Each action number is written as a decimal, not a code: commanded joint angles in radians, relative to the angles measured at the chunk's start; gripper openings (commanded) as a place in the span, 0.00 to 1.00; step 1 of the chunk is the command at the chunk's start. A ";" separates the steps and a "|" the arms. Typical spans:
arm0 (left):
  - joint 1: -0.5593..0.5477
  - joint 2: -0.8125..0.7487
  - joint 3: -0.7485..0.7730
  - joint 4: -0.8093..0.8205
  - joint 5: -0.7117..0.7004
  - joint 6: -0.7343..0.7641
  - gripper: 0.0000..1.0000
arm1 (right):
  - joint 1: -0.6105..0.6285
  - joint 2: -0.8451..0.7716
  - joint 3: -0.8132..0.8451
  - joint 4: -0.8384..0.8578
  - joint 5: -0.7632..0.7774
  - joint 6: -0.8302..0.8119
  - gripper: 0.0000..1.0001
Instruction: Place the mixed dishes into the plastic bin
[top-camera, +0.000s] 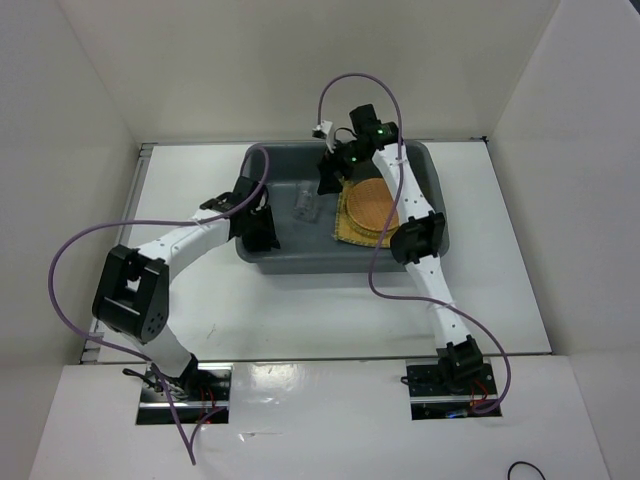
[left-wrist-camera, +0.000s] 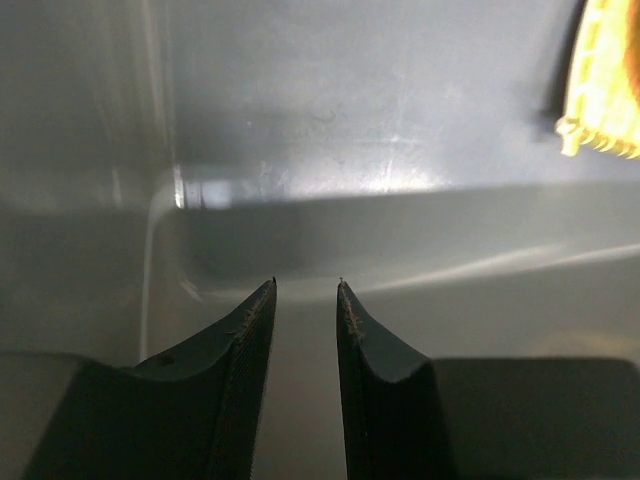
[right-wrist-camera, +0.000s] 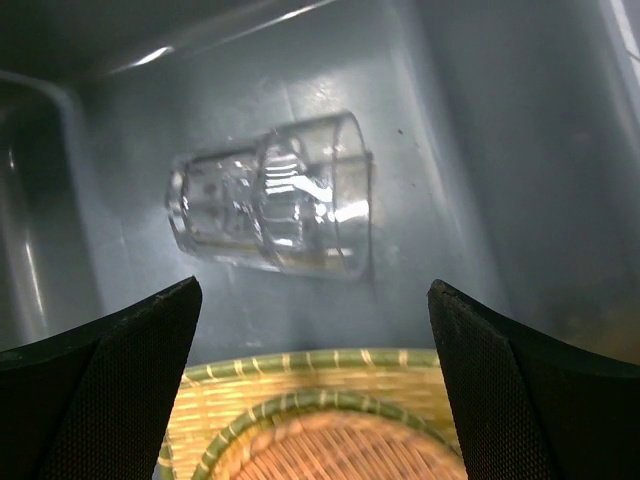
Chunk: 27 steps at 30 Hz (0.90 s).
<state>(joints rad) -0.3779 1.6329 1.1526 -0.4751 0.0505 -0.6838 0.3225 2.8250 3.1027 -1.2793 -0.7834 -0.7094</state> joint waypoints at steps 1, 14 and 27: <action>0.000 0.018 0.022 -0.039 -0.009 0.009 0.38 | 0.012 0.030 0.031 -0.015 -0.033 -0.022 0.98; 0.000 0.056 0.032 -0.057 0.000 0.018 0.38 | 0.041 0.096 0.031 -0.015 -0.001 -0.058 0.98; 0.000 0.252 0.180 -0.028 0.090 0.027 0.40 | 0.050 0.014 -0.251 -0.015 -0.094 -0.111 0.76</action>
<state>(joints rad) -0.3824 1.8126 1.2942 -0.5041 0.0830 -0.6601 0.3569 2.8460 2.9177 -1.2961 -0.9386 -0.7536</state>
